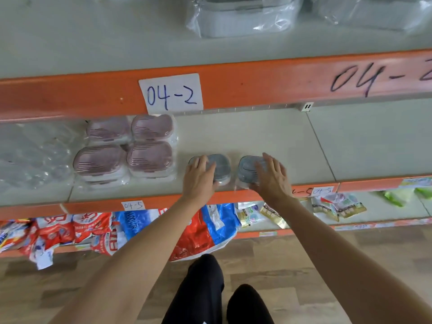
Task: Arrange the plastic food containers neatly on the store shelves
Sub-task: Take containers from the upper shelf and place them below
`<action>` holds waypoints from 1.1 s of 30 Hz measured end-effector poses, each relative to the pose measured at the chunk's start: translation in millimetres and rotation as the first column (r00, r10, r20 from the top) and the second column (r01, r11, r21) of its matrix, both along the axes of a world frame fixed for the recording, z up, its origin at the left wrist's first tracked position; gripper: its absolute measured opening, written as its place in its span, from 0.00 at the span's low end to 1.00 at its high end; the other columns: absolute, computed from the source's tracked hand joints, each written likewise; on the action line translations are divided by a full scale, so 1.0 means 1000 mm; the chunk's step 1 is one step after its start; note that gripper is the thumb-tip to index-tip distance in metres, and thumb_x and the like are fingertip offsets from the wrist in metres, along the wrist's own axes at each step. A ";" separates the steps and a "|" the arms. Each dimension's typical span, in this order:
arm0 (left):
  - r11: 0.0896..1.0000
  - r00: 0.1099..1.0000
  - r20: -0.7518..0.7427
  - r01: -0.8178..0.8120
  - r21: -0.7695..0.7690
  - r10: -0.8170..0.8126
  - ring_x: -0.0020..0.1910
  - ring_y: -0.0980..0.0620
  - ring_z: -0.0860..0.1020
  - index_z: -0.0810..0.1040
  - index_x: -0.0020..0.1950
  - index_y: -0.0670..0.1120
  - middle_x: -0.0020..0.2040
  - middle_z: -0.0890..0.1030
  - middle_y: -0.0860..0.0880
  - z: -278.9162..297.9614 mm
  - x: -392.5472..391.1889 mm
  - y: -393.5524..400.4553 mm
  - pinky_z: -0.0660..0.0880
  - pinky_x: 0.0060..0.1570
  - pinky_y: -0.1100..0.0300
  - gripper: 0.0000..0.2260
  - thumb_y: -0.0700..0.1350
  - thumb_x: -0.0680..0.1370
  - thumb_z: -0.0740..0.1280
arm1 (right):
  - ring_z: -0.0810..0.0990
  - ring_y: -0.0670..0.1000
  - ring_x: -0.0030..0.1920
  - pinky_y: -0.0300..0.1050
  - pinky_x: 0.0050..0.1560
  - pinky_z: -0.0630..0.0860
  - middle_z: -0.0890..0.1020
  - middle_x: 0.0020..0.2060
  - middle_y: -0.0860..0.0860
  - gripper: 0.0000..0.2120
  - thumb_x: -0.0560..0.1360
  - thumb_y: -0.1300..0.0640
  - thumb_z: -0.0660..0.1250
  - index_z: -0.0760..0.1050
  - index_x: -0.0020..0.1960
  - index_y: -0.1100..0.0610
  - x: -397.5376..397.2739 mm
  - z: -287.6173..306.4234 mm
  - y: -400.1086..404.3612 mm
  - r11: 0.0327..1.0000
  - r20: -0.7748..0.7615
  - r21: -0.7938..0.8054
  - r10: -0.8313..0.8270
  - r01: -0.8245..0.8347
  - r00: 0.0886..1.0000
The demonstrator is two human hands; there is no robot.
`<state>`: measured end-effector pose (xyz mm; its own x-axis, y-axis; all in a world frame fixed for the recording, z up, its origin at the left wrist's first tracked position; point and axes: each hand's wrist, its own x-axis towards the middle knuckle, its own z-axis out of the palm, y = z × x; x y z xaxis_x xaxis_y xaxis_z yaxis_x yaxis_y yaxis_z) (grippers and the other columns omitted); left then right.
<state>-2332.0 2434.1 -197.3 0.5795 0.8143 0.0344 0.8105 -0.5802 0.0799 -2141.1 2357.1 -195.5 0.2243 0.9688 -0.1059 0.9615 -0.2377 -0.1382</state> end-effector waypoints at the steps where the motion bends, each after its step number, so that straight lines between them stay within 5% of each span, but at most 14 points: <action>1: 1.000 1.000 -0.001 -0.016 0.018 0.016 0.62 0.45 0.67 0.71 0.68 0.46 0.62 0.70 0.45 -0.003 0.003 0.007 0.63 0.60 0.55 0.22 0.51 0.76 0.66 | 0.60 0.58 0.70 0.50 0.68 0.56 0.61 0.70 0.58 0.31 0.73 0.45 0.68 0.62 0.71 0.54 0.000 -0.003 0.006 1.000 0.034 0.011 -0.014 0.014 0.999; 6: 0.996 0.997 -0.029 -0.075 0.048 0.076 0.65 0.45 0.65 0.63 0.73 0.46 0.65 0.68 0.44 -0.011 0.020 0.036 0.62 0.63 0.54 0.25 0.51 0.78 0.62 | 0.66 0.57 0.63 0.49 0.63 0.62 0.67 0.64 0.56 0.26 0.76 0.55 0.64 0.59 0.71 0.57 -0.010 -0.016 0.035 0.997 0.172 0.072 -0.022 0.009 0.985; 9: 0.991 0.990 -0.028 -0.135 0.023 0.135 0.68 0.43 0.62 0.60 0.74 0.41 0.69 0.65 0.42 -0.016 0.026 0.050 0.61 0.66 0.53 0.27 0.51 0.79 0.61 | 0.59 0.60 0.71 0.51 0.70 0.56 0.61 0.71 0.61 0.24 0.79 0.62 0.56 0.55 0.73 0.63 -0.016 -0.024 0.051 0.996 0.128 0.075 -0.049 0.039 0.991; 13: 0.994 0.987 -0.122 -0.109 -0.018 0.106 0.75 0.41 0.51 0.48 0.77 0.37 0.77 0.52 0.39 -0.027 0.022 0.062 0.50 0.74 0.52 0.31 0.50 0.81 0.58 | 0.39 0.60 0.76 0.52 0.74 0.39 0.41 0.76 0.61 0.30 0.82 0.51 0.50 0.42 0.76 0.63 -0.017 -0.034 0.066 0.999 0.080 -0.035 0.024 -0.022 0.997; 18: 0.987 0.985 -0.160 -0.084 -0.139 0.061 0.77 0.44 0.41 0.41 0.76 0.36 0.78 0.42 0.40 -0.019 0.014 0.070 0.43 0.75 0.53 0.33 0.52 0.82 0.54 | 0.38 0.55 0.76 0.52 0.74 0.39 0.40 0.76 0.57 0.32 0.81 0.45 0.51 0.42 0.77 0.58 0.000 -0.020 0.092 0.991 0.059 -0.123 0.069 -0.061 0.996; 23: 0.990 0.985 -0.146 0.072 -0.119 -0.090 0.75 0.46 0.54 0.57 0.74 0.37 0.75 0.57 0.41 0.002 0.003 0.055 0.57 0.72 0.53 0.26 0.49 0.81 0.58 | 0.45 0.54 0.76 0.53 0.75 0.44 0.48 0.76 0.55 0.33 0.81 0.48 0.54 0.43 0.76 0.62 -0.012 -0.005 0.074 0.994 0.048 -0.094 0.064 -0.059 0.997; 26: 0.977 0.946 -0.255 0.175 -0.124 -0.202 0.69 0.46 0.63 0.67 0.68 0.41 0.68 0.68 0.43 0.020 -0.002 0.039 0.65 0.64 0.52 0.18 0.47 0.80 0.57 | 0.57 0.56 0.72 0.53 0.69 0.58 0.58 0.73 0.56 0.27 0.79 0.51 0.58 0.54 0.74 0.60 -0.022 0.007 0.048 0.992 0.012 -0.079 0.102 -0.101 0.995; 33: 0.938 0.932 -0.256 0.175 -0.300 -0.255 0.55 0.45 0.74 0.74 0.55 0.41 0.53 0.77 0.43 0.084 -0.029 -0.010 0.72 0.46 0.52 0.10 0.45 0.80 0.58 | 0.68 0.54 0.64 0.49 0.61 0.69 0.70 0.63 0.53 0.20 0.77 0.53 0.61 0.67 0.67 0.58 -0.038 0.069 -0.010 0.920 -0.070 -0.179 0.341 -0.348 0.937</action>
<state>-2360.9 2424.5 -112.8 0.6934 0.6237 -0.3608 0.6796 -0.7325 0.0400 -2179.1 2347.2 -126.6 -0.1276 0.9477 -0.2927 0.9836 0.0831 -0.1601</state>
